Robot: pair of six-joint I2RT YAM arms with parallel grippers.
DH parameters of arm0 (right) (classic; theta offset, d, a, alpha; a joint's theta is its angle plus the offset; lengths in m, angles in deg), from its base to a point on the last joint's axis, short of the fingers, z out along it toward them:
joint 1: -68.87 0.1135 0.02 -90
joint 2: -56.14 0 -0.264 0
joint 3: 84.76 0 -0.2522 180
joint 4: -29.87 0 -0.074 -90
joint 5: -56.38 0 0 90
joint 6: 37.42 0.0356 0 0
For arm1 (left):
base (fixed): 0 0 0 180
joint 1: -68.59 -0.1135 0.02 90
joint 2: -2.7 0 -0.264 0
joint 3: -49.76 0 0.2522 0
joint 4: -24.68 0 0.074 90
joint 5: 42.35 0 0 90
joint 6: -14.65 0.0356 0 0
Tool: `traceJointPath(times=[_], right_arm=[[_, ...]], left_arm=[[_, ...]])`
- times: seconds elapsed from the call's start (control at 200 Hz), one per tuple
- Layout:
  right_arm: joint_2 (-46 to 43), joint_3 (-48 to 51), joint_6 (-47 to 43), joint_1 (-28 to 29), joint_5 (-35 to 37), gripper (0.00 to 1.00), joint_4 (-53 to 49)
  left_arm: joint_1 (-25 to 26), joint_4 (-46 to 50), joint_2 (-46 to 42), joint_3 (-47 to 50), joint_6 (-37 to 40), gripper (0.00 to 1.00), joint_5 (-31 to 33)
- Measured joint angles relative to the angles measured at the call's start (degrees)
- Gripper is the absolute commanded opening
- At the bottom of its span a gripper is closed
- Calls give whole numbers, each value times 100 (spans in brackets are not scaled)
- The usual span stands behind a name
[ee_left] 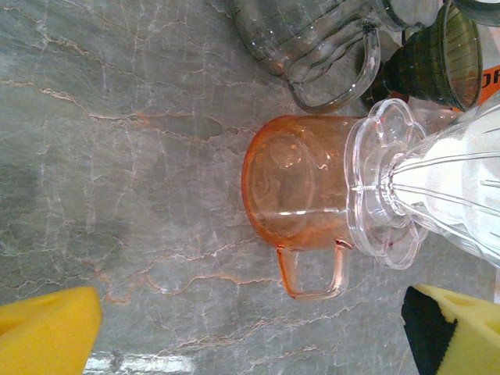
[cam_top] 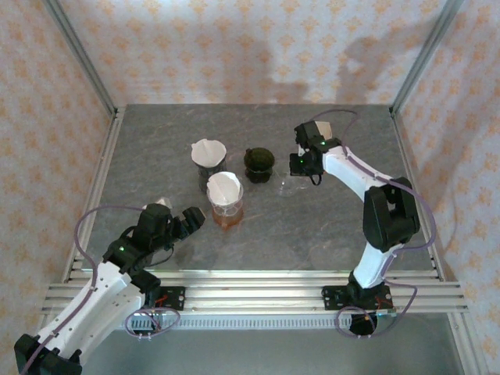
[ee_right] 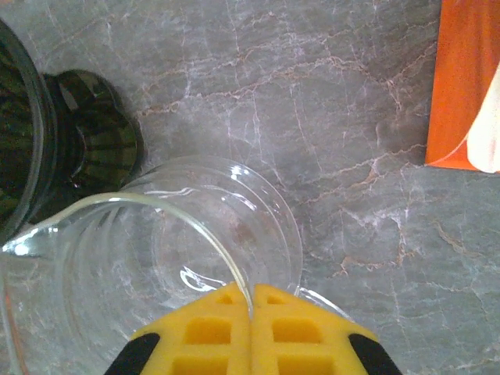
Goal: Place the coffee filter in the dripper
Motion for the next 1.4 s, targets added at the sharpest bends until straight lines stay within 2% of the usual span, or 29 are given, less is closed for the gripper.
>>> traceJointPath(times=[0.27,0.565,0.931,1.246,1.326,1.401], right_arm=[[-907,813,160,435,232,0,-227],[-2138,1488,496,1550,232,0,-597],[-2393,2033,1029,2586,216,0,-575],[-2406,2295,1349,3008,267,0,-313],[-2406,2337,1414,3045,284,4,-243],[-2406,2354,1469,3049,280,15,-170]], left_arm=[[0,-2,-33,0,2,100,59],[0,-22,-31,0,2,100,151],[0,-24,7,7,0,100,155],[0,-79,17,111,-13,100,173],[0,-114,35,125,-17,100,173],[0,-153,44,153,-20,100,170]])
